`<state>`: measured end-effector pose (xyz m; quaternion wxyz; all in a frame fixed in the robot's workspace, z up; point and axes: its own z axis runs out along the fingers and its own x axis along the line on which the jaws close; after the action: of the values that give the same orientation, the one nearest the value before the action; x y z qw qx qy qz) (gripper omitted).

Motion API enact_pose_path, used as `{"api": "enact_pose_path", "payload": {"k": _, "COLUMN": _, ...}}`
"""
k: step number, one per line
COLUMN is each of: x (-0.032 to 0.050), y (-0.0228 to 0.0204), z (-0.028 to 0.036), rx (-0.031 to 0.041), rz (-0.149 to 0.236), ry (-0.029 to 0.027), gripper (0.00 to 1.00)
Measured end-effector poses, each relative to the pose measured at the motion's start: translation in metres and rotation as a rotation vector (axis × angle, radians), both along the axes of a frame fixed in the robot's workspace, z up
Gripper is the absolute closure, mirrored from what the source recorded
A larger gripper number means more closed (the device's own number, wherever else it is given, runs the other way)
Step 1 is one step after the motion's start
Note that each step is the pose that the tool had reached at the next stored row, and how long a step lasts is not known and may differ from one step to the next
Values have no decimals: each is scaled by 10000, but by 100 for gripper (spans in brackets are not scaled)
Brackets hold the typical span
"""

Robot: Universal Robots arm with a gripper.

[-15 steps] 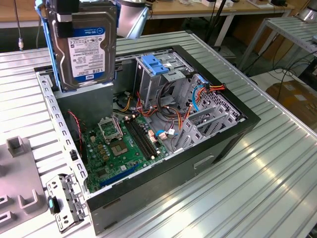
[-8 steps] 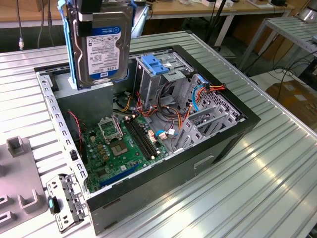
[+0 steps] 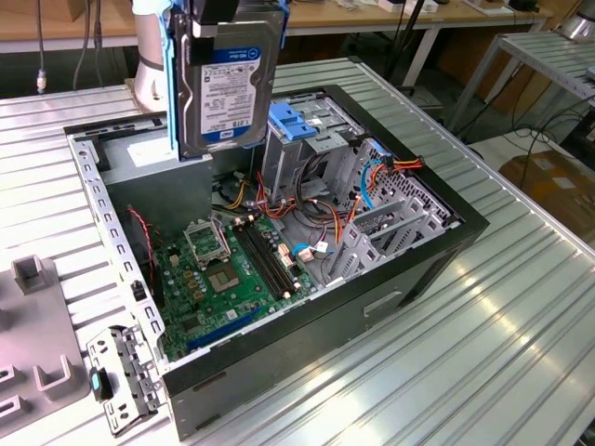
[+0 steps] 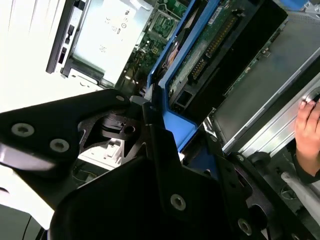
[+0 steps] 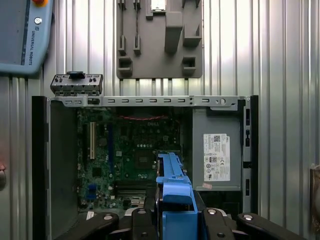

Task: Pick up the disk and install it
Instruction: 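Pick up the disk, then insert the disk into the insertion slot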

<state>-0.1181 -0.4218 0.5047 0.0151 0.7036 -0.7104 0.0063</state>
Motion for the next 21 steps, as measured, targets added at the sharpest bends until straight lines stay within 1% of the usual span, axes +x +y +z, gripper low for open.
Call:
{"api": "enact_pose_path", "payload": {"k": 1, "x": 44, "y": -1, "z": 0, "rx": 1, "rz": -1, "ry": 0, "gripper": 63}}
{"api": "enact_pose_path", "payload": {"k": 5, "x": 79, "y": 0, "z": 0, "rx": 0, "rz": -1, "ry": 0, "gripper": 63}}
{"api": "enact_pose_path", "payload": {"k": 16, "x": 84, "y": 0, "z": 0, "rx": 1, "rz": 0, "ry": 0, "gripper": 63}}
{"api": "enact_pose_path", "payload": {"k": 17, "x": 84, "y": -19, "z": 0, "rx": 0, "rz": 0, "ry": 0, "gripper": 63}}
{"api": "enact_pose_path", "payload": {"k": 18, "x": 84, "y": -62, "z": 0, "rx": -1, "rz": 0, "ry": 0, "gripper": 63}}
{"api": "enact_pose_path", "payload": {"k": 20, "x": 85, "y": -95, "z": 0, "rx": -1, "rz": 0, "ry": 0, "gripper": 63}}
{"api": "enact_pose_path", "payload": {"k": 21, "x": 87, "y": -135, "z": -1, "rx": -4, "rz": -1, "ry": 1, "gripper": 63}}
